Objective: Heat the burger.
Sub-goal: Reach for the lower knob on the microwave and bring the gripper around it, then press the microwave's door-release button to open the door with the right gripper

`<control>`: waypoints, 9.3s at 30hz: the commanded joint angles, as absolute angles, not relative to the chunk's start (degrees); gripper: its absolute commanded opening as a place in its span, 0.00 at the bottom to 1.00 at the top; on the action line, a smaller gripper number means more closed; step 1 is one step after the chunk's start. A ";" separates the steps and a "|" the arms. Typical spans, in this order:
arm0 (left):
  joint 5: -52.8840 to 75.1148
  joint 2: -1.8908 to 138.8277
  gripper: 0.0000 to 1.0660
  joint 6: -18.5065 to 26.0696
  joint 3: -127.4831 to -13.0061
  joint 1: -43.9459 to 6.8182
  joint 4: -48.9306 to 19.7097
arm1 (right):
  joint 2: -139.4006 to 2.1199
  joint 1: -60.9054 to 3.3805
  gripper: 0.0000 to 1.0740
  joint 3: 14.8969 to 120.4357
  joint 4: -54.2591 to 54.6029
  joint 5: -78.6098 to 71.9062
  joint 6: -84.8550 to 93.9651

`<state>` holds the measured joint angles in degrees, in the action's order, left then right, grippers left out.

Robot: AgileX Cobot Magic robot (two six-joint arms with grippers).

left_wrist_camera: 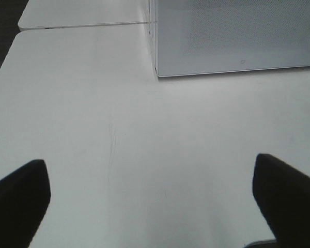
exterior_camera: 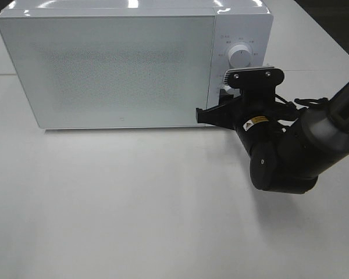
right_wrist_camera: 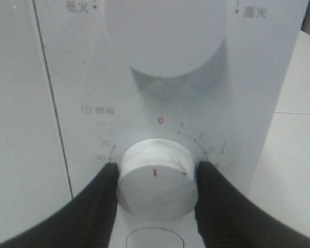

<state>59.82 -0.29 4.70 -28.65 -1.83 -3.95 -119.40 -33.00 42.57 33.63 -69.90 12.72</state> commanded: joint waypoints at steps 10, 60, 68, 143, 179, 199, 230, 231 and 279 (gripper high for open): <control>59.30 -1.55 0.94 4.70 -28.53 -1.66 -4.58 | -119.35 -33.00 0.00 43.37 31.68 -77.81 16.79; 59.30 -1.55 0.94 4.70 -28.53 -1.66 -4.58 | -119.35 -33.00 0.00 43.43 30.37 -77.81 -94.77; 59.30 -1.55 0.94 4.70 -28.53 -1.66 -4.58 | -119.35 -33.00 0.03 43.43 30.83 -77.81 -91.56; 59.30 -1.55 0.94 4.70 -28.53 -1.66 -4.58 | -87.32 -33.00 0.67 38.67 18.79 7.85 5.27; 59.30 -1.55 0.94 4.70 -28.53 -1.66 -4.58 | -52.88 -28.36 0.66 40.05 4.98 42.86 -3.55; 59.30 -1.55 0.94 4.70 -28.53 -1.66 -4.58 | -17.93 -7.68 0.71 32.20 4.47 52.43 -2.92; 59.30 -1.55 0.94 4.70 -28.53 -1.66 -4.58 | 1.83 -4.35 0.71 29.39 1.32 59.13 -7.79; 59.30 -1.55 0.94 4.70 -28.53 -1.66 -4.58 | 1.83 -4.35 0.71 29.39 1.43 59.13 -7.79; 59.30 -1.55 0.94 4.70 -28.53 -1.66 -4.58 | -44.58 -4.47 0.71 28.13 1.43 12.89 -7.56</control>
